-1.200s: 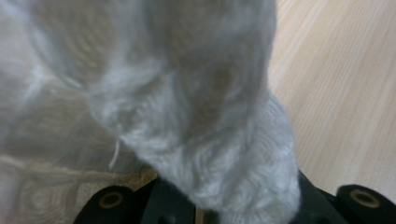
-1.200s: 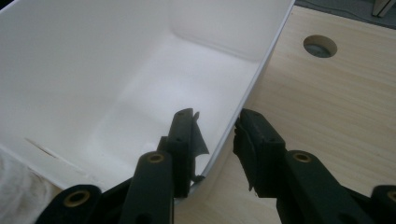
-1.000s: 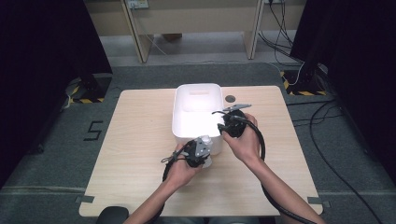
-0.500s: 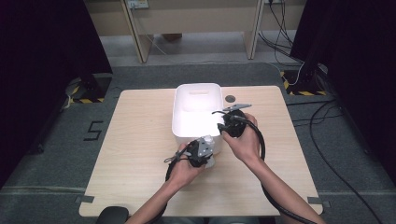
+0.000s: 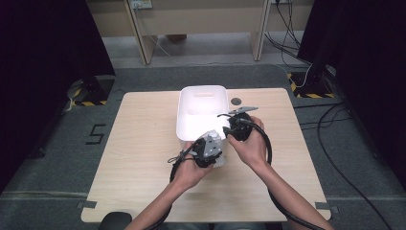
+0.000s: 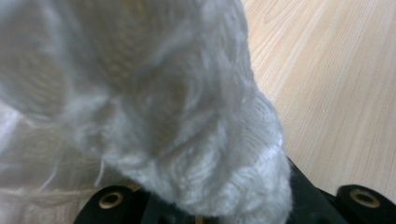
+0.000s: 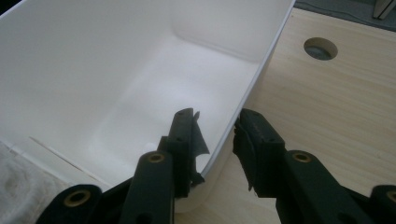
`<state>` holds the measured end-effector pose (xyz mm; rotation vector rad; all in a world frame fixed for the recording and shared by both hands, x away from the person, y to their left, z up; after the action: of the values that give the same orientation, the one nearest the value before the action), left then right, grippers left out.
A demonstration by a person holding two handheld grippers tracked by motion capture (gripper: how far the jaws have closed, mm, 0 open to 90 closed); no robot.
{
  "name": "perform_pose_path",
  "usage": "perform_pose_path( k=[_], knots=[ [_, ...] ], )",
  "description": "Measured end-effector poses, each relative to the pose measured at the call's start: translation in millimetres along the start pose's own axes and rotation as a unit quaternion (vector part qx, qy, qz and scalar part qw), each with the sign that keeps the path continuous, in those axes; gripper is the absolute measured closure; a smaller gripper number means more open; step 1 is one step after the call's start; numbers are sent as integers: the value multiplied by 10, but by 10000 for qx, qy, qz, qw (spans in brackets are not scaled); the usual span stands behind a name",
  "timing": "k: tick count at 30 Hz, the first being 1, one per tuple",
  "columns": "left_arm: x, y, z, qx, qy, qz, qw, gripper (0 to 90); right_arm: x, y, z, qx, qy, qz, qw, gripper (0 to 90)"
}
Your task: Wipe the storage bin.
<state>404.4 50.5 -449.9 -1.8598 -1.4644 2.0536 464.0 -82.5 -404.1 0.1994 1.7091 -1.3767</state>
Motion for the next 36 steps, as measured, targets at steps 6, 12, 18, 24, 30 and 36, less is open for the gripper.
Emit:
perform_pose_path(
  k=[6,12,18,24,30,36],
  knots=[
    [22,39,-1,9,9,-54,10000,815,0,-2,1,-10,11,-2,10000,673],
    [83,130,11,25,-1,-159,9999,815,-1,0,3,-7,9,1,10000,673],
    [157,237,29,54,-19,-221,9997,815,-1,1,4,-12,14,3,10000,673],
    [224,344,57,76,-48,-270,9996,815,-2,2,2,-15,22,3,10000,674],
    [217,398,79,82,-4,-306,9995,815,-4,6,10,-11,5,18,10000,674],
    [166,372,86,85,19,-194,9998,815,-5,7,16,-31,23,22,10000,674]
  ],
)
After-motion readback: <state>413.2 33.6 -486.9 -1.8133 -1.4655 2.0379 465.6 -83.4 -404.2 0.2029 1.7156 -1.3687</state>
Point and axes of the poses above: each handheld gripper's, and its own axes: y roughly forward along the jaws, x roughly out of its underside, z roughly to its right, the point moved 3 cm from there along y, roughly forward along the jaws, and after that the axes turned 6 degrees about -y, right-handed, at the moved point
